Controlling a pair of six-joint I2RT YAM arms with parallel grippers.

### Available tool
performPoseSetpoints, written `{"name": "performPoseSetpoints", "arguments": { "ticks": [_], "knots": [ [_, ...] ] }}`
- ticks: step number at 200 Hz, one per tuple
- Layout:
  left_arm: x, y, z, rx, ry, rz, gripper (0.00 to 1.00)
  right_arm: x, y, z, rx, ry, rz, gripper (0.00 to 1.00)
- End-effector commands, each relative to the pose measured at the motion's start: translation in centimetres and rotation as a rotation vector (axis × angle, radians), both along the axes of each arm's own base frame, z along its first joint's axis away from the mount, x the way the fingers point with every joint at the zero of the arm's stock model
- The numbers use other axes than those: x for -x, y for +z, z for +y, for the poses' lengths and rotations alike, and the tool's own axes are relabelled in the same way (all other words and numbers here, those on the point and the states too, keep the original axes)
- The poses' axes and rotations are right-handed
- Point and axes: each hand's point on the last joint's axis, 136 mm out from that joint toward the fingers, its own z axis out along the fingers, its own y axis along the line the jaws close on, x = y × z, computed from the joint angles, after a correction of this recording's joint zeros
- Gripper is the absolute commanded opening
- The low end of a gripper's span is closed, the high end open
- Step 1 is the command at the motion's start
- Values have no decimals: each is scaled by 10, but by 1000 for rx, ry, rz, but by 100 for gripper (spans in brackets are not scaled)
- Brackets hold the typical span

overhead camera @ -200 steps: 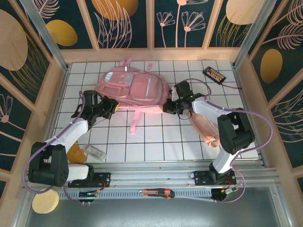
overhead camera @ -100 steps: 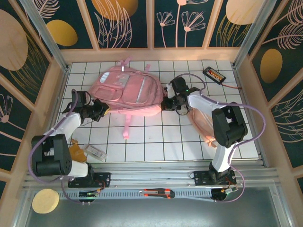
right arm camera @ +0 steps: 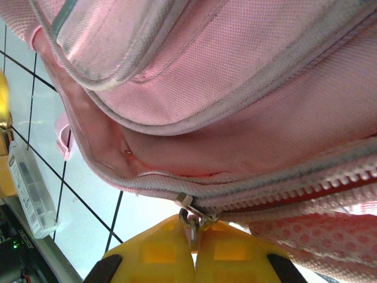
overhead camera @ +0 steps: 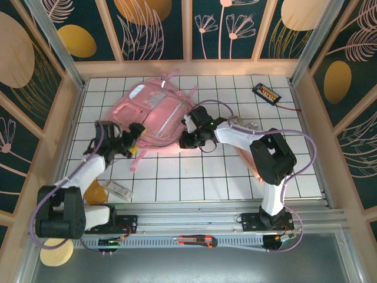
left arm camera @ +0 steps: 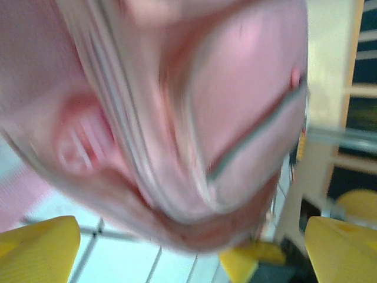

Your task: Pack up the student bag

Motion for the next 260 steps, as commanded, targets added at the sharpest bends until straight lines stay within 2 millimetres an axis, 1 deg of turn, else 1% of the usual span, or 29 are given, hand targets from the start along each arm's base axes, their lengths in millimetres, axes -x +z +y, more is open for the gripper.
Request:
{"name": "performPoseSetpoints", "arguments": {
  "ticks": [1, 22, 30, 41, 50, 60, 76, 82, 90, 94, 104, 114, 119, 124, 131, 144, 159, 172, 188, 201, 218, 225, 227, 231, 247, 260],
  "knots": [
    [-3, 13, -21, 151, 87, 4, 98, -1, 19, 20, -69, 23, -22, 0],
    [12, 9, -31, 161, 95, 36, 98, 4, 20, 24, -80, 37, -16, 0],
    [18, 2, -33, 170, 103, 58, 98, 6, 21, 26, -82, 42, -18, 0],
    [21, -8, -35, 180, 117, 75, 99, 9, 21, 28, -84, 49, -20, 0],
    [20, -14, -40, 195, 127, 79, 99, 12, 22, 30, -87, 53, -21, 0],
    [16, -18, -50, 207, 121, 84, 99, 15, 22, 32, -90, 58, -21, 0],
    [8, -21, -73, 218, 83, 90, 98, 20, 22, 36, -91, 66, -21, 0],
    [4, -21, -82, 222, 70, 92, 97, 21, 22, 36, -92, 66, -22, 0],
    [0, -24, -92, 227, 53, 97, 90, 22, 21, 37, -94, 66, -20, 0],
    [0, -27, -96, 230, 46, 105, 84, 22, 21, 38, -95, 66, -20, 0],
    [-2, -34, -101, 241, 41, 118, 65, 23, 22, 40, -97, 67, -20, 0],
    [-1, -41, -103, 252, 39, 133, 49, 22, 22, 41, -95, 69, -20, 0],
    [0, -44, -102, 248, 41, 139, 33, 22, 22, 41, -94, 66, -22, 0],
    [0, -45, -101, 238, 43, 138, 23, 21, 22, 41, -92, 65, -22, 0],
    [1, -47, -99, 221, 42, 139, 16, 22, 21, 41, -88, 65, -22, 0],
    [2, -48, -99, 190, 15, 134, 7, 22, 18, 37, -69, 61, -20, 0],
    [1, -47, -101, 136, -55, 116, 0, 20, 11, 26, -33, 45, -8, 0],
    [0, -47, -98, 40, -136, 101, 0, 17, 2, 10, 8, 29, 7, 0],
    [0, -47, -87, -89, -249, 78, 0, 7, -9, -15, 51, -7, 22, 0],
    [4, -52, -70, -189, -311, 97, 0, -5, -15, -38, 79, -42, 29, 0],
    [8, -53, -46, -234, -329, 102, 0, -28, -19, -67, 110, -94, 15, 0],
    [9, -53, -39, -250, -340, 101, 0, -33, -20, -71, 120, -92, 3, 0],
    [10, -53, -37, -255, -343, 103, 0, -40, -21, -79, 122, -113, 2, 0],
    [11, -54, -34, -263, -353, 109, 0, -48, -22, -85, 123, -130, 0, 0],
    [16, -57, -25, -280, -368, 121, 0, -73, -23, -100, 121, -166, -18, 0],
    [20, -61, -17, -304, -370, 133, 0, -91, -26, -105, 133, -175, -42, 0]
  ]
}}
